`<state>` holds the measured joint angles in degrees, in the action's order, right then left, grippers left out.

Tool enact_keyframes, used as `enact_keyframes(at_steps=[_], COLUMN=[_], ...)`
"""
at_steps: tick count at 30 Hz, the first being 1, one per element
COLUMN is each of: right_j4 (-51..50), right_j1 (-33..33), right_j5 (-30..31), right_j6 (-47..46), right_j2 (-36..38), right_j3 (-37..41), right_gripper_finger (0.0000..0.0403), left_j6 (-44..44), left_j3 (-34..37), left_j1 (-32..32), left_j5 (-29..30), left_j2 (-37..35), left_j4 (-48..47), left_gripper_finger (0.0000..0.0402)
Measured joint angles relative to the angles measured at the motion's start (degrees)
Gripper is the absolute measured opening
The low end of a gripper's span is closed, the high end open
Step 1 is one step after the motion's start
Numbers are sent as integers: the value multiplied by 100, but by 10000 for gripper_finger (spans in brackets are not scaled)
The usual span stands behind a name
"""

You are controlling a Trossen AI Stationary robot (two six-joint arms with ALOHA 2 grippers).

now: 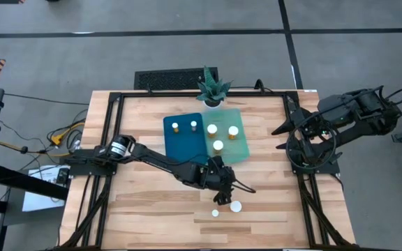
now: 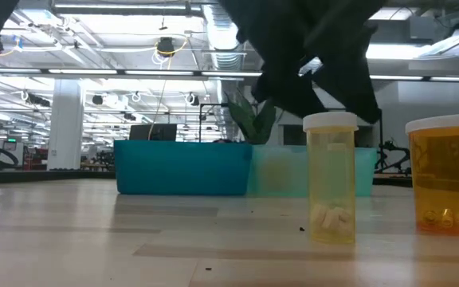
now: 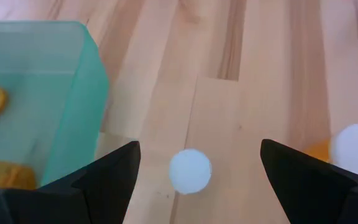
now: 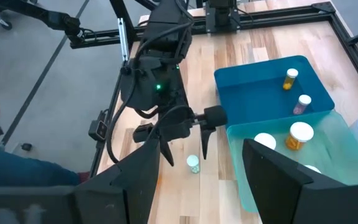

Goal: Pick and place medicine bottles into bin by pill shape (circle, oval)
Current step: Put the small green tablet bottle into the blue bin

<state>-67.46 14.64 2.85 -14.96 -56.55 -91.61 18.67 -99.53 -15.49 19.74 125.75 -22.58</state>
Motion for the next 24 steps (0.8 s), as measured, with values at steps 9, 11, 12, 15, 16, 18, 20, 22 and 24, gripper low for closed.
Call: enact_keyframes(at_steps=[9, 11, 12, 15, 16, 18, 20, 22, 24], right_j4=[12, 15, 16, 16, 17, 15, 17, 16, 15], right_j1=[0, 1, 1, 0, 2, 2, 0, 2, 0], right_j5=[0, 0, 1, 0, 0, 0, 0, 0, 0], right_j6=[-2, -2, -2, -4, -4, -4, -6, -7, -9], right_j2=[0, 0, 0, 0, 0, 0, 0, 0, 0], right_j3=[0, 0, 0, 0, 0, 0, 0, 0, 0], right_gripper_finger=[238, 238, 238, 238, 238, 238, 238, 238, 238], left_j6=[-52, -98, -103, -124, -137, -188, -198, -198, -198], left_j3=[147, 145, 145, 151, 148, 145, 145, 145, 145], left_j1=[4, 15, 17, 17, 20, 18, 20, 22, 26], left_j5=[1, -15, -46, -204, -215, -124, 16, -19, -97], left_j2=[0, 49, 76, 101, 96, 96, 96, 96, 97], left_j4=[39, 66, 92, 56, 77, 67, 54, 75, 54], left_gripper_finger=[280, 266, 260, 247, 244, 239, 238, 237, 237])
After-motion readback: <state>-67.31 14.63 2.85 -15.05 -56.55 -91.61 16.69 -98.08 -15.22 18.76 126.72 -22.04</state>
